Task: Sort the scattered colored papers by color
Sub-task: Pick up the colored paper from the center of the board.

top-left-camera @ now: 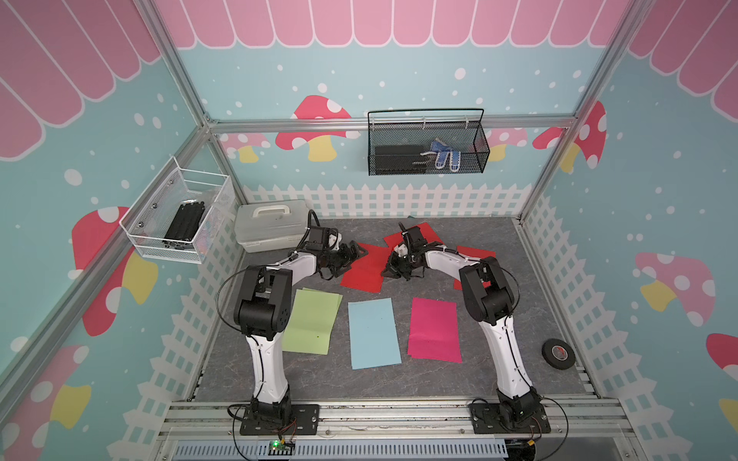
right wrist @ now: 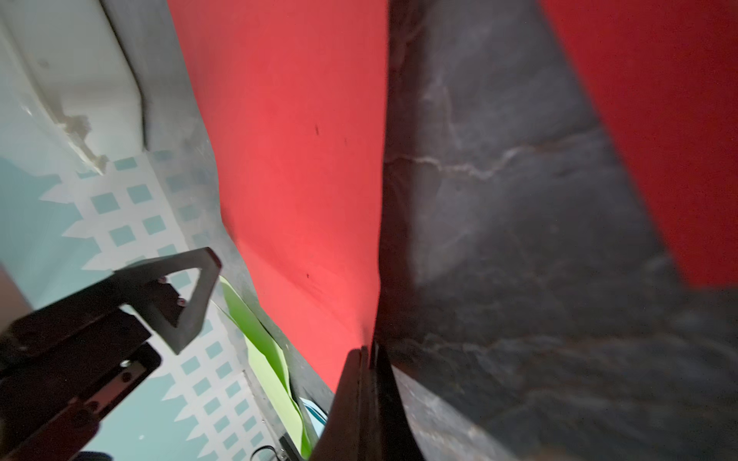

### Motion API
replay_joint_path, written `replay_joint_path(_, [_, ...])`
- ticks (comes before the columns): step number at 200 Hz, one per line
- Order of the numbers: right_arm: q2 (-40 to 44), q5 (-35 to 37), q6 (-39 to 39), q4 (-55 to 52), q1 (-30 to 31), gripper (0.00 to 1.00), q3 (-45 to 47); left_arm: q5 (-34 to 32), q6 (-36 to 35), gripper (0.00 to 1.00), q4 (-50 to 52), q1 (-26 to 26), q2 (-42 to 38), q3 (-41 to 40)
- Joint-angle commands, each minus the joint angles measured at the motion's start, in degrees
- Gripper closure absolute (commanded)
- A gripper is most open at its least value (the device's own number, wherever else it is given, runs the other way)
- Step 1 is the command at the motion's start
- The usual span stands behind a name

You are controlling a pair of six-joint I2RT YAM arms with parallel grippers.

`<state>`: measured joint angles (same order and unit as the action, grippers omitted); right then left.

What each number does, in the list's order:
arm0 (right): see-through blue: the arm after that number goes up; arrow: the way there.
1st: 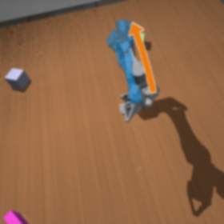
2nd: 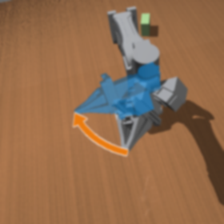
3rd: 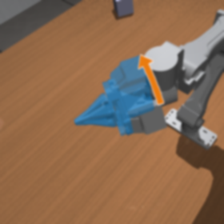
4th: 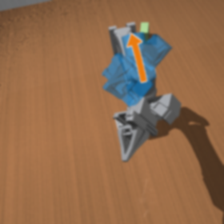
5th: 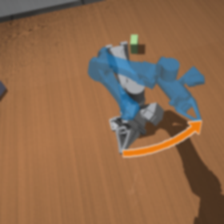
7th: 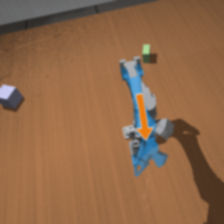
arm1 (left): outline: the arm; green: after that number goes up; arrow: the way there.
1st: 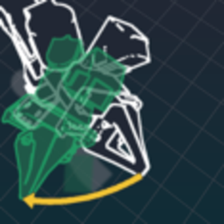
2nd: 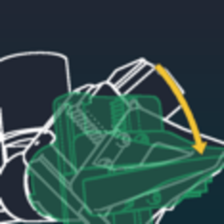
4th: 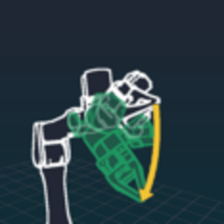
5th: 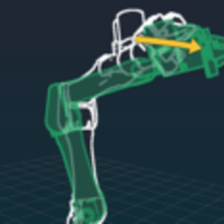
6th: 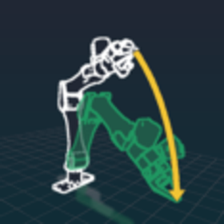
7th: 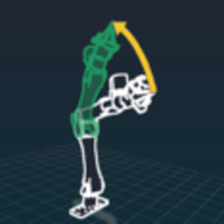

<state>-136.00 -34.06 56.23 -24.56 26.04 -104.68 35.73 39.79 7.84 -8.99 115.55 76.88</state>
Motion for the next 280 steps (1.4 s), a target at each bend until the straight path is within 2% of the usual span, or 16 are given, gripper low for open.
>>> replay_joint_path(1, [-1.5, 2.7, -7.8, -9.8, 0.5, 1.00, -4.2, 0.9, 0.6, 0.01, -1.2, 0.5, -4.2, 1.8])
replay_joint_path(66, [-0.4, 2.2, -14.0, -15.6, 0.5, 1.00, -9.4, 0.6, 1.2, 0.01, -1.7, 0.6, -5.5, -0.2])
replay_joint_path(125, [4.8, 4.3, -19.1, -19.0, 0.6, 1.00, -8.9, -0.3, 1.8, 0.01, -3.0, 0.7, -7.8, -2.6])
replay_joint_path(167, [11.9, 8.9, -22.9, -20.0, 0.6, 1.00, -5.3, -0.5, 2.1, 0.01, -2.9, 0.7, -9.0, -3.0])
replay_joint_path(225, [18.2, 10.9, -25.2, -20.2, 0.4, 1.00, -0.8, -0.8, 2.0, 0.01, -2.6, 0.7, -10.2, -4.1])
replay_joint_path(280, [25.4, 11.9, -25.4, -18.5, -4.5, 1.00, 8.1, -1.0, 1.8, 0.01, -2.4, 0.7, -10.3, -4.7])
